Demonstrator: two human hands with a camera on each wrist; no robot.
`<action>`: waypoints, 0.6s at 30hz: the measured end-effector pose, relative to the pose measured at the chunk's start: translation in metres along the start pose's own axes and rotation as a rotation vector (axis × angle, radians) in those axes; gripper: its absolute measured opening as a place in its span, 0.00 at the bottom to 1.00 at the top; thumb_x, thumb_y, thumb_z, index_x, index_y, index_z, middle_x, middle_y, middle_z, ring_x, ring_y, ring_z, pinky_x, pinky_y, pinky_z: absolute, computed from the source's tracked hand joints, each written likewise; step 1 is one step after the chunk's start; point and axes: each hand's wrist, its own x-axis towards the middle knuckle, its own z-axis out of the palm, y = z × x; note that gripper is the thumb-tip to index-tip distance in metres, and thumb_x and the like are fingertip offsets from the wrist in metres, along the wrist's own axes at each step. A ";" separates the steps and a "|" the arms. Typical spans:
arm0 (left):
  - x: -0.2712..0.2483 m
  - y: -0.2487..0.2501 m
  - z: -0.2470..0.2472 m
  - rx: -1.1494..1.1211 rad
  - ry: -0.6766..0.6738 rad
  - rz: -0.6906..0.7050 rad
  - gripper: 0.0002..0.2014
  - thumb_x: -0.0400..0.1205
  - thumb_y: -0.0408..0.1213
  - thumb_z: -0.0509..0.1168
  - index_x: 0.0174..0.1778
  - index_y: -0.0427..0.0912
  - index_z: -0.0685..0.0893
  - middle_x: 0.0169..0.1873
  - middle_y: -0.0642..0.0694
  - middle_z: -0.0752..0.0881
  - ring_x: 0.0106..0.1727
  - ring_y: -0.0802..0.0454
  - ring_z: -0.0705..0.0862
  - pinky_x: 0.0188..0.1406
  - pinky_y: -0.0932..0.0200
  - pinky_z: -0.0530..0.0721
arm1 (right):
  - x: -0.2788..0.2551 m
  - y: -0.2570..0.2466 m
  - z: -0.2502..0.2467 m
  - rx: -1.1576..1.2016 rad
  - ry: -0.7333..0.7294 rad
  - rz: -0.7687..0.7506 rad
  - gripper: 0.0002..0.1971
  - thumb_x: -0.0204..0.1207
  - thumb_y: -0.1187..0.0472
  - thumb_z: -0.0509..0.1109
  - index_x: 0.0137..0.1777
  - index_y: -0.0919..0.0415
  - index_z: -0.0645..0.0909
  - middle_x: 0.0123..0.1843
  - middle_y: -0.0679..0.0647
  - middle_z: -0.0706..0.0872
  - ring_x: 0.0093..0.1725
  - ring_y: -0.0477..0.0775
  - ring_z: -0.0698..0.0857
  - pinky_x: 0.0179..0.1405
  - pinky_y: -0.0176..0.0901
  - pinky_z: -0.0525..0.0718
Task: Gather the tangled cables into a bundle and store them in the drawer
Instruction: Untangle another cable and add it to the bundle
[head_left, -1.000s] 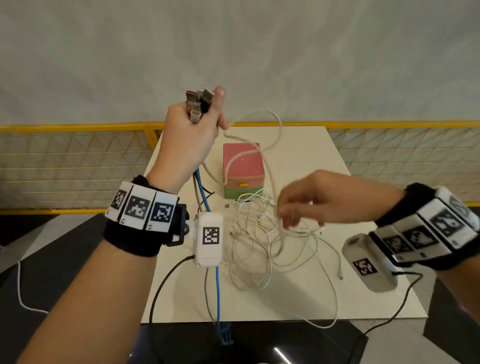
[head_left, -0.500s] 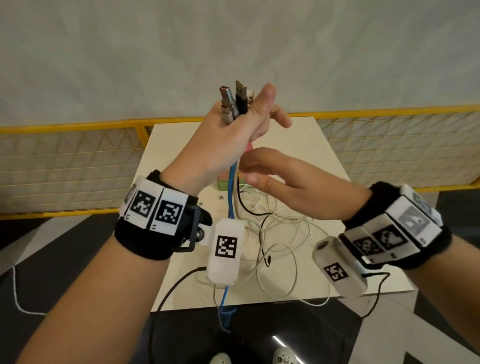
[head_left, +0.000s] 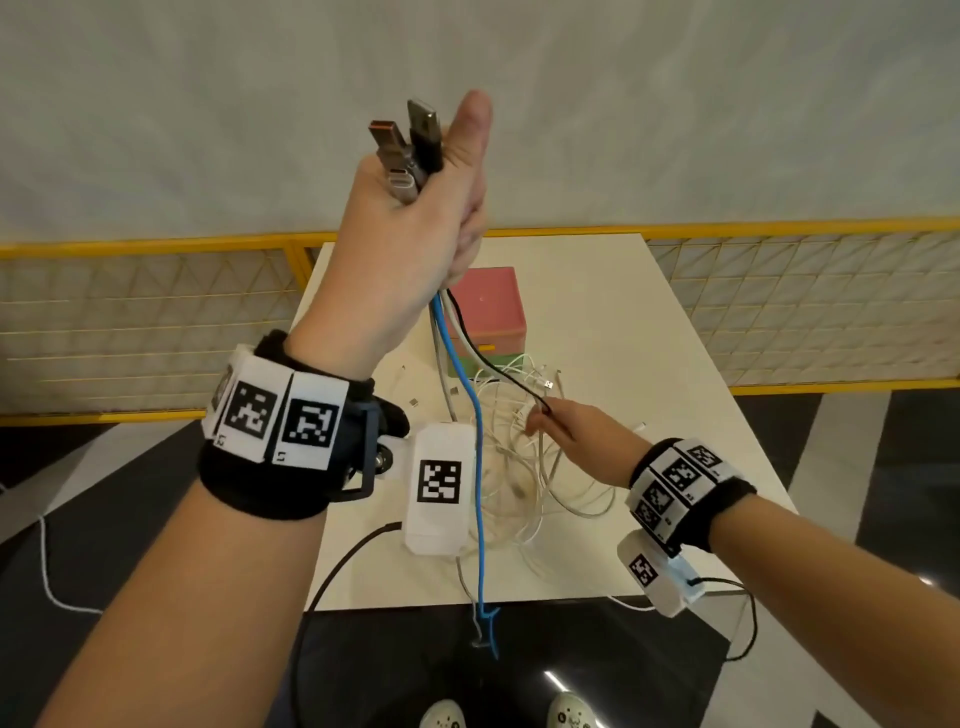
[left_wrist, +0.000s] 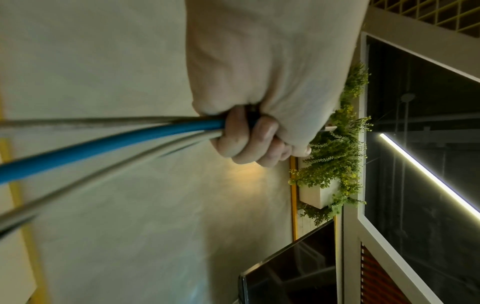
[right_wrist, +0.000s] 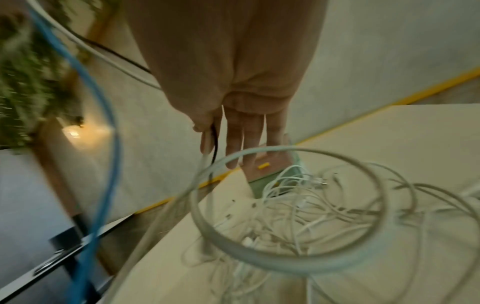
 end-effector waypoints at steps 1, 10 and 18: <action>0.000 0.001 -0.002 0.002 0.009 0.008 0.27 0.88 0.49 0.56 0.22 0.46 0.64 0.19 0.46 0.61 0.18 0.50 0.59 0.18 0.63 0.59 | 0.001 0.006 0.001 -0.016 0.003 0.054 0.12 0.86 0.58 0.56 0.51 0.61 0.79 0.38 0.44 0.79 0.37 0.44 0.77 0.45 0.39 0.72; -0.001 0.014 -0.013 0.001 0.107 0.049 0.28 0.88 0.49 0.57 0.19 0.50 0.65 0.17 0.51 0.64 0.18 0.50 0.60 0.18 0.63 0.58 | -0.001 0.004 0.004 0.080 -0.067 0.103 0.17 0.86 0.51 0.53 0.40 0.56 0.77 0.30 0.41 0.78 0.33 0.45 0.78 0.43 0.41 0.77; -0.004 0.018 -0.019 0.028 0.132 0.067 0.27 0.88 0.48 0.57 0.20 0.51 0.65 0.17 0.52 0.64 0.20 0.49 0.60 0.19 0.63 0.58 | -0.020 -0.022 -0.033 -0.017 -0.106 -0.295 0.05 0.70 0.56 0.63 0.36 0.53 0.77 0.33 0.46 0.76 0.39 0.41 0.73 0.55 0.32 0.67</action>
